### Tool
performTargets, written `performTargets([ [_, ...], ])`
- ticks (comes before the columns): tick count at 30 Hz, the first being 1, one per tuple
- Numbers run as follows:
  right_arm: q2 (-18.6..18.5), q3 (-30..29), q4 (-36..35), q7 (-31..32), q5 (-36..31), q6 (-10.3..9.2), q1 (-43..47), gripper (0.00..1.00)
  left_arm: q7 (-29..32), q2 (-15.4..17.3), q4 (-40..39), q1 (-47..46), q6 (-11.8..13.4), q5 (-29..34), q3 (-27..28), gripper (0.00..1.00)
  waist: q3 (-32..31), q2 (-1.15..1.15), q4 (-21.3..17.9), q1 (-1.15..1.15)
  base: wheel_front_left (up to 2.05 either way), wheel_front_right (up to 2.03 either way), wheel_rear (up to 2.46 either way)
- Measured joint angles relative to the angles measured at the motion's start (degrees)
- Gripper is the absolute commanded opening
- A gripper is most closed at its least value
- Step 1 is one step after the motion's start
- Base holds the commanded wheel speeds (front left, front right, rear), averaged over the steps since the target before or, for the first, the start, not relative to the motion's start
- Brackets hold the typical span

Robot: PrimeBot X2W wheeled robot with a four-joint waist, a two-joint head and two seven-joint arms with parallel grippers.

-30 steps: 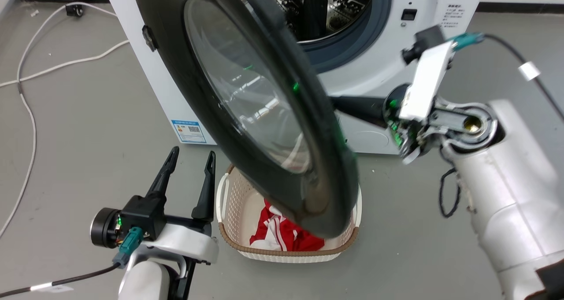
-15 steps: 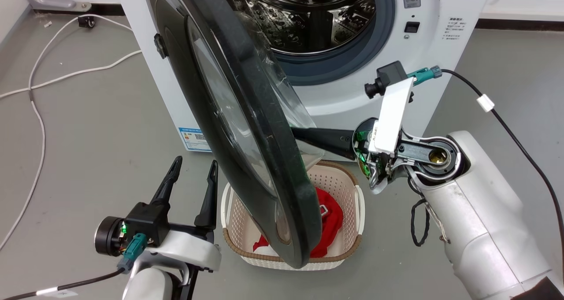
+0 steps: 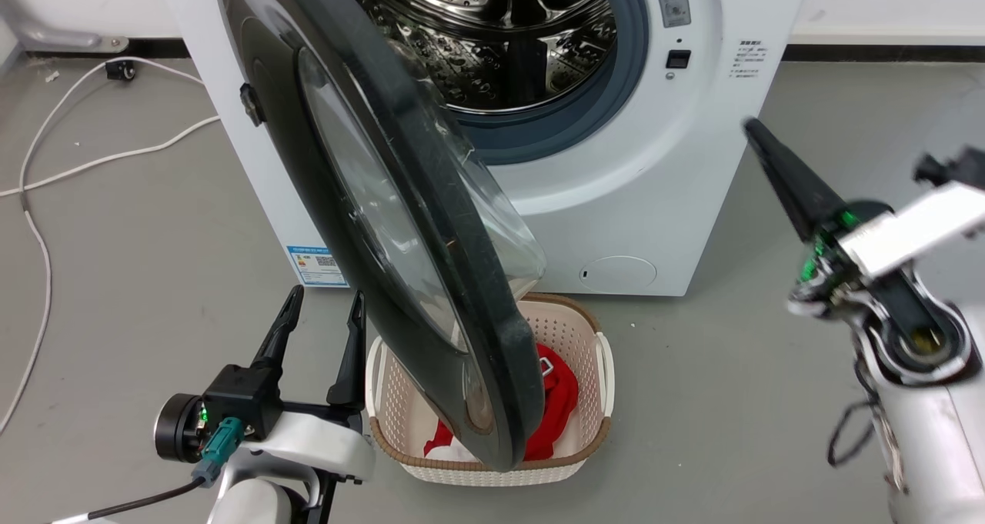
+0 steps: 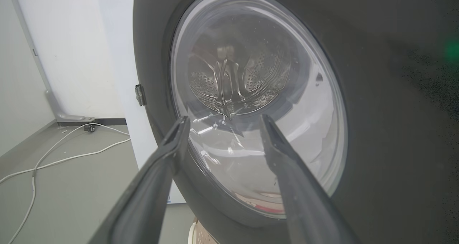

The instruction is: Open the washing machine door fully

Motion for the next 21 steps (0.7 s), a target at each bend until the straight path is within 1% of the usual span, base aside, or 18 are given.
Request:
performTargets([
  [5, -1.68, -2.99, -4.41, -4.55, -1.30, 0.00, 8.93, 0.00, 0.00, -0.01, 0.02, 0.35, 0.02, 0.01, 0.60, 1.00, -0.73, 0.00, -0.67, 0.00, 0.00, 0.00, 0.00],
  [6, -1.81, -3.38, -4.87, -5.43, -1.56, 0.00, 10.79, 0.11, 0.00, -0.02, 0.02, 0.52, 0.05, 0.01, 0.80, 1.00, -0.92, 0.00, -0.81, 0.01, 0.00, 0.00, 0.00],
  [7, -1.85, -3.61, -5.44, -6.23, -1.97, 0.00, 12.57, 0.34, 0.00, -0.01, -0.05, 0.72, 0.18, 0.00, 1.02, 1.00, -1.05, 0.00, -1.01, 0.00, 0.00, 0.00, 0.00],
  [8, -1.85, -3.79, -5.82, -7.36, -2.80, 0.00, 14.11, 0.51, 0.00, -0.01, -0.11, 0.88, 0.21, 0.00, 1.15, 1.00, -1.15, 0.00, -1.21, 0.00, 0.00, 0.00, 0.00],
  [9, -1.78, -4.09, -6.17, -8.55, -3.53, 0.00, 15.45, 0.90, 0.00, -0.01, -0.08, 1.03, 0.21, 0.00, 1.22, 1.00, -1.28, 0.00, -1.36, 0.01, 0.00, 0.00, 0.00],
  [10, -1.49, -4.47, -6.67, -9.58, -3.71, 0.00, 16.72, 1.00, 0.00, -0.01, -0.09, 1.24, 0.21, 0.00, 1.26, 1.00, -1.44, 0.00, -1.47, 0.00, 0.00, 0.00, 0.00],
  [14, -0.42, -4.60, -7.86, -14.12, -7.75, 0.00, 20.73, 1.00, 0.00, -0.01, 0.01, 1.74, 0.47, 0.02, 1.47, 1.00, -2.10, 0.00, -1.88, 0.00, 0.00, 0.00, 0.00],
  [18, 1.85, -5.31, -9.39, -18.84, -10.88, 0.00, 22.97, 1.00, 0.00, -0.04, 0.25, 2.18, 0.46, 0.02, 1.42, 1.00, -2.79, 0.00, -2.09, 0.01, 0.00, 0.00, 0.00],
  [21, 2.34, -5.84, -10.22, -22.68, -16.57, 0.00, 24.93, 1.00, 0.00, -0.05, 0.31, 2.52, 0.47, 0.00, 1.35, 1.00, -3.14, 0.00, -1.87, 0.00, 0.00, 0.00, 0.00],
])
